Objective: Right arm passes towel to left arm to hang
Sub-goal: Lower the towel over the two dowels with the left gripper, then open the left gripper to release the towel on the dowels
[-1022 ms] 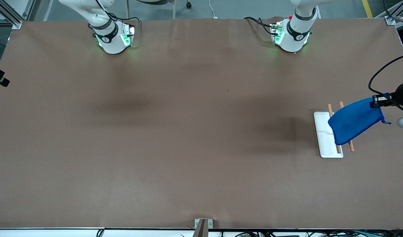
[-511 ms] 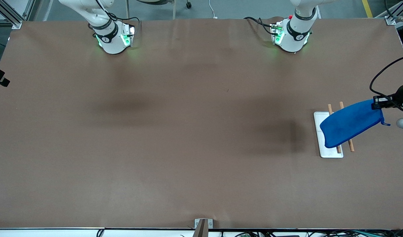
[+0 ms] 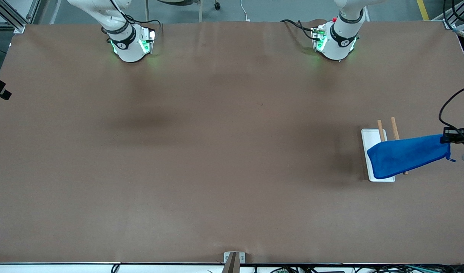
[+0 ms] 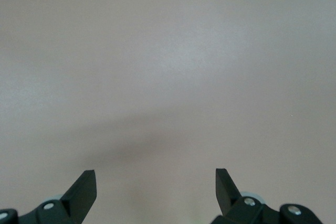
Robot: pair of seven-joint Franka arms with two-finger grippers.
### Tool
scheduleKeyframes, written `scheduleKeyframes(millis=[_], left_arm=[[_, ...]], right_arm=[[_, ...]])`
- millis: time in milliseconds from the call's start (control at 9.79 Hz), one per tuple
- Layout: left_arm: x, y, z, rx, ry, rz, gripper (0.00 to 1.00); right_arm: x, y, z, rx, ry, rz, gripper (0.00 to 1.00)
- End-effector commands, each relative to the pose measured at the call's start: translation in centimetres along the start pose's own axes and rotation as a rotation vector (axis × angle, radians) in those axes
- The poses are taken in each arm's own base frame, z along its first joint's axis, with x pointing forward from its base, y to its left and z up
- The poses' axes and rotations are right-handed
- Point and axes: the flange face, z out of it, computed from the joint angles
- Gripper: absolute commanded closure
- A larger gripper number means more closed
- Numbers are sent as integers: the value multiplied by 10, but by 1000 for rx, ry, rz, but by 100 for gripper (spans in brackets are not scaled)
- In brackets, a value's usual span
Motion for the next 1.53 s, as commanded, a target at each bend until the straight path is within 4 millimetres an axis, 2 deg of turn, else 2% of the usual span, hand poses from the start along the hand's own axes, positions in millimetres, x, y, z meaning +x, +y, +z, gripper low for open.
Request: scheduleKeyframes(millis=[0, 102, 409, 613, 715, 817, 919, 1124, 1226, 1430], left_arm=[[7, -18, 38, -53, -25, -20, 100], [-7, -46, 46, -54, -38, -74, 100], [-28, -72, 77, -85, -94, -119, 100], [-35, -78, 95, -106, -123, -126, 99], [-34, -77, 98, -108, -128, -126, 81], [-32, -78, 99, -95, -125, -126, 7], [-25, -76, 91, -79, -79, -127, 0], [-20, -74, 69, -78, 20, -136, 0], [-17, -68, 51, -72, 79, -133, 0], [-7, -21, 5, -66, 157, -137, 0]], right_arm=[[-1, 1, -1, -13, -11, 14, 0], [-1, 1, -1, -13, -11, 15, 0], [-1, 1, -1, -13, -12, 15, 0], [-1, 1, -1, -13, -12, 15, 0], [-1, 1, -1, -13, -12, 15, 0], [-1, 2, -1, -13, -12, 17, 0], [-1, 2, -1, -13, -12, 17, 0], [-1, 2, -1, -13, -12, 17, 0], [-1, 2, -1, -13, -12, 17, 0], [-1, 2, -1, -13, -12, 17, 0]])
